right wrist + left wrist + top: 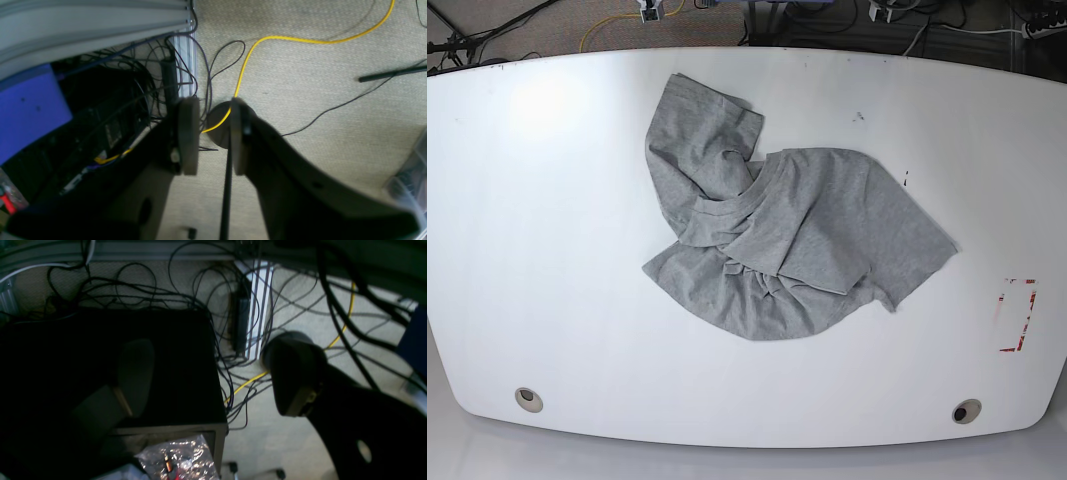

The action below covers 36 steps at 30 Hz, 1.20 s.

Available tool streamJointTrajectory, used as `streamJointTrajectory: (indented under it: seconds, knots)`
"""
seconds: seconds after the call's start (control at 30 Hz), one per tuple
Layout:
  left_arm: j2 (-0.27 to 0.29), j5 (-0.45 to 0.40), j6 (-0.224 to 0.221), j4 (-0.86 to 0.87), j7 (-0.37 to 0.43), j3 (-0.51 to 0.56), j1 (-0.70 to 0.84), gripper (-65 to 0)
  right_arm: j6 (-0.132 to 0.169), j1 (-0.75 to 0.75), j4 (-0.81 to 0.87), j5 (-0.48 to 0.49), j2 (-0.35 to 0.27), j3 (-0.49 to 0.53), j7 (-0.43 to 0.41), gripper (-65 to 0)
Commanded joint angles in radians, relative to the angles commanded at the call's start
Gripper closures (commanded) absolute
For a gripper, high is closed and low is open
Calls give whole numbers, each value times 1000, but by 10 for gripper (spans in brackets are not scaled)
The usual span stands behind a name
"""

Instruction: Fold the T-shirt properly

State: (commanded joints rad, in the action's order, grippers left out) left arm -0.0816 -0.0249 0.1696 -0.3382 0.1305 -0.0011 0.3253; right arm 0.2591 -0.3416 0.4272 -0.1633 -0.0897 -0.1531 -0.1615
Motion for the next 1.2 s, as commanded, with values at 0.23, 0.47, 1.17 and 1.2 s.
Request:
streamJointTrajectory:
  seconds: [0.23,0.47,1.17,1.2]
  knots:
    - [3,-27,-4,4,3,2,-16,-509,1,4,-18,38,0,1,-9,-141]
    - [3,-37,-6,20,0,-1,-45,-511,4,5,-34,58,0,3,-22,-141]
    - [5,-32,-5,-102,-2,-6,17,-518,7,-25,4,34,2,4,-19,-143]
    - [4,-31,-4,-121,-5,-6,28,-518,7,-32,14,33,2,4,-19,-143]
